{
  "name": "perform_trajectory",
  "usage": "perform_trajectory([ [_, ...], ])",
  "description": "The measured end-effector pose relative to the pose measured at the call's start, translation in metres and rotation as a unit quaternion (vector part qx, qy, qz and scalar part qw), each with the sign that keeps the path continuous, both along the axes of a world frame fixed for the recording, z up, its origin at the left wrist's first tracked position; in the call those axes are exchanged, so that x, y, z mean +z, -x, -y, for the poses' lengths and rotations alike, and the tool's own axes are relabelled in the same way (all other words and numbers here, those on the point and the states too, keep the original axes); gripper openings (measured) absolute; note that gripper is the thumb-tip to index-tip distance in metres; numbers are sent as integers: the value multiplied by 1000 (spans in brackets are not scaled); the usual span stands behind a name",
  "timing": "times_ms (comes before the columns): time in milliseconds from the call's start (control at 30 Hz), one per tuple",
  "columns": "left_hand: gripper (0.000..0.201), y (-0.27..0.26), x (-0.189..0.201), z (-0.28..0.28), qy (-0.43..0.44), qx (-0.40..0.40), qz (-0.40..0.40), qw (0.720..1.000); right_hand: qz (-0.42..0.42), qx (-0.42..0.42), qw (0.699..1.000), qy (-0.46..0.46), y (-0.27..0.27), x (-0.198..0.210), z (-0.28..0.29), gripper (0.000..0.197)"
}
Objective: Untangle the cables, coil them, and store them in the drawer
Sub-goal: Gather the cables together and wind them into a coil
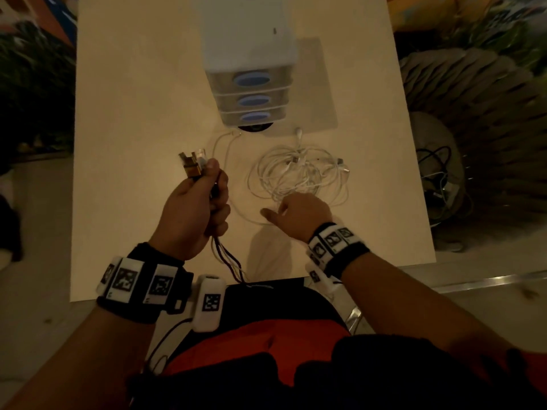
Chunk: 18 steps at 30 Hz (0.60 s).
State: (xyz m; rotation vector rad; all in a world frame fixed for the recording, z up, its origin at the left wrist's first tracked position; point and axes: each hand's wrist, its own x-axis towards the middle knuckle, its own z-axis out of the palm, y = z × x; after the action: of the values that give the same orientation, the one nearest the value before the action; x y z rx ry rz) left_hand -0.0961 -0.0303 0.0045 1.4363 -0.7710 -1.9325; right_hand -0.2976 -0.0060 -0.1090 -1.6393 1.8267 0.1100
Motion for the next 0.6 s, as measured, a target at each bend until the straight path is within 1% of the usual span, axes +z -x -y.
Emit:
perform_trajectory([
  [33, 42, -2, 0, -1, 2, 3, -1, 1000, -13, -6, 1000, -3, -7, -6, 3, 58],
  [67, 42, -3, -1, -1, 3, 5, -2, 1000, -18, -16, 1000, -4, -12, -11, 5, 53],
  [167, 42, -9, -2, -3, 6, 3, -1, 1000, -3, -48, 999, 5, -12, -16, 8, 35],
  [233, 41, -13, -4, -3, 10, 6, 3, 1000, 46, -63, 997, 13, -7, -15, 7, 28],
  [333, 41, -16, -7, -2, 19, 11, 15, 1000, 145, -102, 983, 37, 8, -7, -1, 28],
  [400, 42, -16, -10, 1, 27, 2, 24, 999, 216, -154, 963, 58, 18, 1, -8, 22],
  [467, 43, -13, -12, 3, 35, -19, 29, 999, 297, -199, 932, 59, 26, 11, -14, 13],
  [533, 43, -7, -14, 6, 39, -36, 40, 998, 336, -213, 917, 41, 31, 19, -17, 12],
  [567, 43, -3, -14, 7, 40, -44, 48, 997, 335, -214, 917, 23, 33, 21, -18, 15],
  [600, 42, 0, -14, 8, 42, -52, 55, 996, 321, -207, 924, 3, 34, 20, -18, 18],
])
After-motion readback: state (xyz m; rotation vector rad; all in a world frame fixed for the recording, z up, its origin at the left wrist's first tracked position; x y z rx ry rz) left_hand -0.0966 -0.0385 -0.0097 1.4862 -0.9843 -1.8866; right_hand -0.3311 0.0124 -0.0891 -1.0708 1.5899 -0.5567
